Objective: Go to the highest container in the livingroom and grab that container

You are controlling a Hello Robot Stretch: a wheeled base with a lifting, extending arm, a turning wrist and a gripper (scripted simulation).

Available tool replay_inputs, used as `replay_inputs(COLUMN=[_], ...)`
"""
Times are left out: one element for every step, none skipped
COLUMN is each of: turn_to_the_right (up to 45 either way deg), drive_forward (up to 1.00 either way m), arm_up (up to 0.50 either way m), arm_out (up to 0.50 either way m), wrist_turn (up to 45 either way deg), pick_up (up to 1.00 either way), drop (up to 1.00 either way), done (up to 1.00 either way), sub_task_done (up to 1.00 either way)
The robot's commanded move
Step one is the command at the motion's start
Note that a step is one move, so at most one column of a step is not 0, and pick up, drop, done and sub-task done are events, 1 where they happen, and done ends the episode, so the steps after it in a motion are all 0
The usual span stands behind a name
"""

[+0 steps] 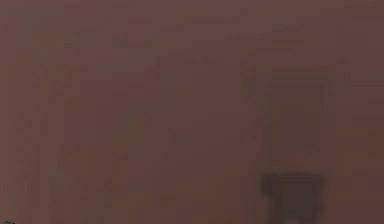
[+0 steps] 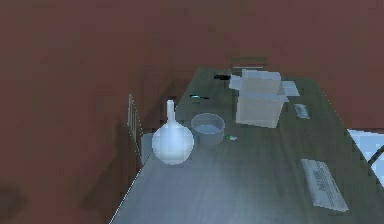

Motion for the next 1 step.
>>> replay_inputs(turn_to_the_right=[0.0], drive_forward=[0.00], arm_up=[0.50], arm_out=[0.00], wrist_turn=[0.0], pick_up=[0.00], drop=[0.00], done=[0.00], sub_task_done=[0.00])
